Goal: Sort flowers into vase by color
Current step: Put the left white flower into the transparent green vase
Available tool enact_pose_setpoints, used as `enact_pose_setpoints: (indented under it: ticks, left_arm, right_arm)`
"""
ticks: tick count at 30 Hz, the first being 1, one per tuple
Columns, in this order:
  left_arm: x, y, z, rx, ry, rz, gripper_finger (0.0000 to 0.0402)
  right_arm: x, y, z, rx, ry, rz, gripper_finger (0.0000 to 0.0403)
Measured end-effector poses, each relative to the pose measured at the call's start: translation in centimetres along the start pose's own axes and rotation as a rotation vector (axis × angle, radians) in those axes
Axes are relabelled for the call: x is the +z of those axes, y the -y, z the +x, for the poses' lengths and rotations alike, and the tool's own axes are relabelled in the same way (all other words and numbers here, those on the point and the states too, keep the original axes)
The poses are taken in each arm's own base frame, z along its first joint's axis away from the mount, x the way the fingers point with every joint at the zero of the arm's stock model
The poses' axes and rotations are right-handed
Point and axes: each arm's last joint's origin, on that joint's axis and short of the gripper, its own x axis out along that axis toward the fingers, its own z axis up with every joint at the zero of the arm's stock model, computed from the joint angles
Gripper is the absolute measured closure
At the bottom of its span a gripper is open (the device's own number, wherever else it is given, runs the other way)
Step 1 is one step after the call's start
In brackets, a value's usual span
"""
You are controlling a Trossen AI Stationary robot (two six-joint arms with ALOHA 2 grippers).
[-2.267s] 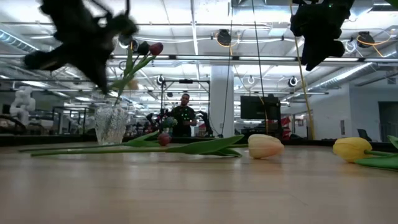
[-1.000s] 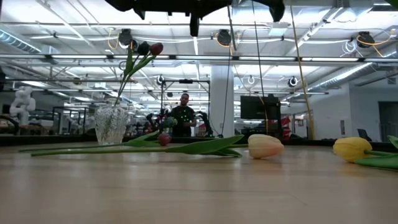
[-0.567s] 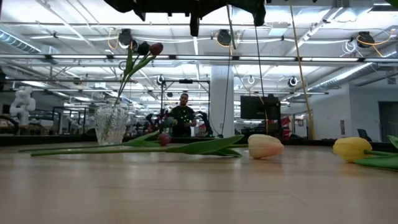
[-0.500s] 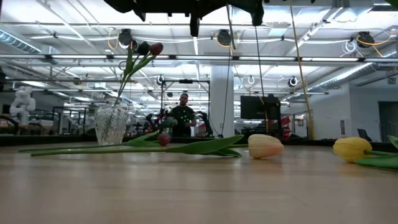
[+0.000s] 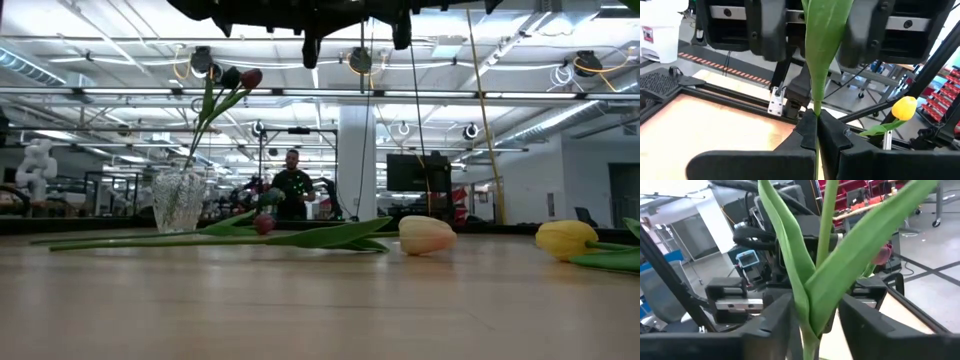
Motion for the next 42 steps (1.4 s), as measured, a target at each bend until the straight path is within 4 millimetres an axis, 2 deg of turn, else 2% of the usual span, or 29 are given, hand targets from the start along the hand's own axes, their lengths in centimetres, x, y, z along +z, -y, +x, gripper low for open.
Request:
enact_pose_setpoints:
  ticks: [7, 16, 26, 30, 33, 39, 42]
  left_arm:
    - [0.0, 0.0, 0.0, -0.003, -0.005, -0.003, 0.0395]
    - [-0.1, 0.1, 0.0, -0.005, -0.006, -0.002, 0.0349]
    - [0.0, 0.0, 0.1, 0.048, 0.012, 0.016, 0.0264]
    - [0.0, -0.3, 0.0, 0.080, 0.021, 0.002, 0.0257]
    - [0.2, -0.7, -0.2, 0.091, 0.025, -0.029, 0.0257]
    - [0.3, -1.3, -0.4, 0.107, 0.031, -0.033, 0.0256]
    - [0.4, -1.4, -0.5, 0.111, 0.032, -0.033, 0.0256]
  right_arm:
    - [-0.1, 0.0, 0.2, 0.002, -0.001, -0.049, 0.0390]
    - [-0.1, 0.0, 0.2, 0.001, -0.004, -0.057, 0.0399]
    - [0.1, 0.2, -0.5, -0.024, -0.017, -0.064, 0.0399]
    - [1.0, 0.3, -2.4, -0.060, -0.021, -0.061, 0.0399]
    - [1.9, 0.0, -4.7, -0.127, -0.015, -0.067, 0.0400]
    - [2.3, -1.7, -10.5, -0.380, -0.046, -0.081, 0.0402]
    - [2.2, -3.0, -13.7, -0.449, -0.030, -0.057, 0.0402]
